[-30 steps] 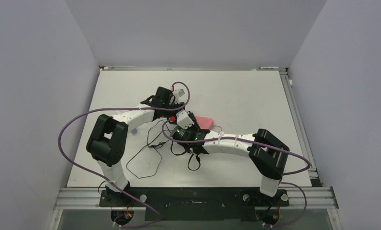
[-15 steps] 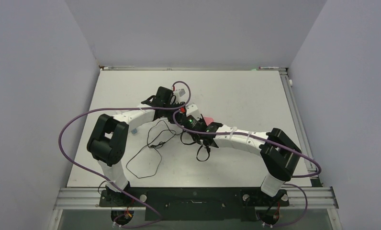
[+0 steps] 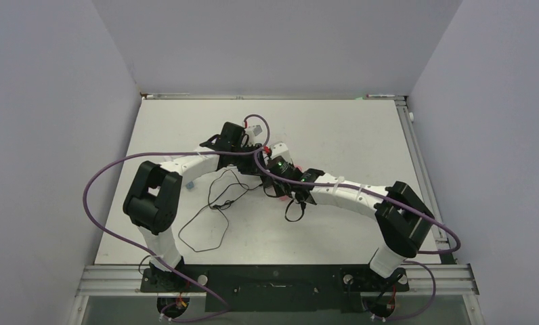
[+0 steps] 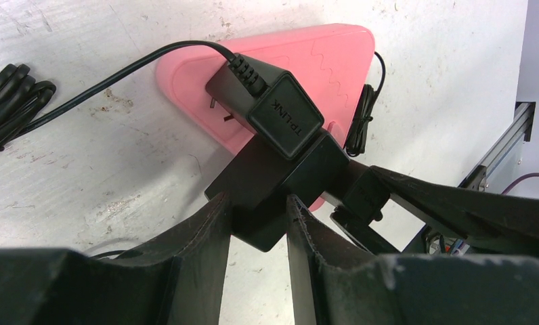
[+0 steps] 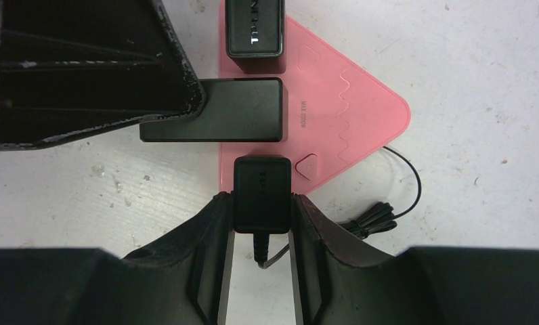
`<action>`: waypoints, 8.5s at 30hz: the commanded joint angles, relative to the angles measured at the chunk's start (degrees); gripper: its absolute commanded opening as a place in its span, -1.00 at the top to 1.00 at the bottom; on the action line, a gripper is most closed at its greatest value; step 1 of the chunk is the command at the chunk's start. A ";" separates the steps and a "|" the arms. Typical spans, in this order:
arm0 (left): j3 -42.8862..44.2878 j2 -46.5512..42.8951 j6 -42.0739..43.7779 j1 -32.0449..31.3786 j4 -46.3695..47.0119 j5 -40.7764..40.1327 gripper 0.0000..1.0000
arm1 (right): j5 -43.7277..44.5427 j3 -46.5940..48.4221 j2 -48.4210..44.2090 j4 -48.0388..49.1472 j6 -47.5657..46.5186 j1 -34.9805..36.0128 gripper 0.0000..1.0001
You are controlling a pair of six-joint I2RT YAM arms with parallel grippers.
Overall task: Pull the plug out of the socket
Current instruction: Remove the plug from the socket.
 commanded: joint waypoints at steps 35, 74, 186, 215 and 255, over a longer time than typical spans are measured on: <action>-0.62 3.57 2.41 -1.32 -4.90 -3.89 0.39 | 10.61 4.44 2.45 0.82 0.45 5.67 0.89; -0.39 3.92 2.67 -1.67 -5.34 -4.35 0.39 | -11.60 -1.68 -3.59 8.45 3.32 -4.15 0.89; -7.45 -14.26 16.92 -5.36 3.58 -7.82 -0.07 | -43.15 -7.00 -9.25 12.33 -2.50 -16.43 0.89; -6.24 -11.03 16.93 -6.64 2.36 -4.55 1.00 | -26.39 -3.23 -6.05 7.84 -8.35 -5.43 0.89; -5.34 -8.38 14.78 -4.48 2.02 -2.93 1.00 | -27.51 -4.55 -8.44 10.51 -6.71 -5.63 0.89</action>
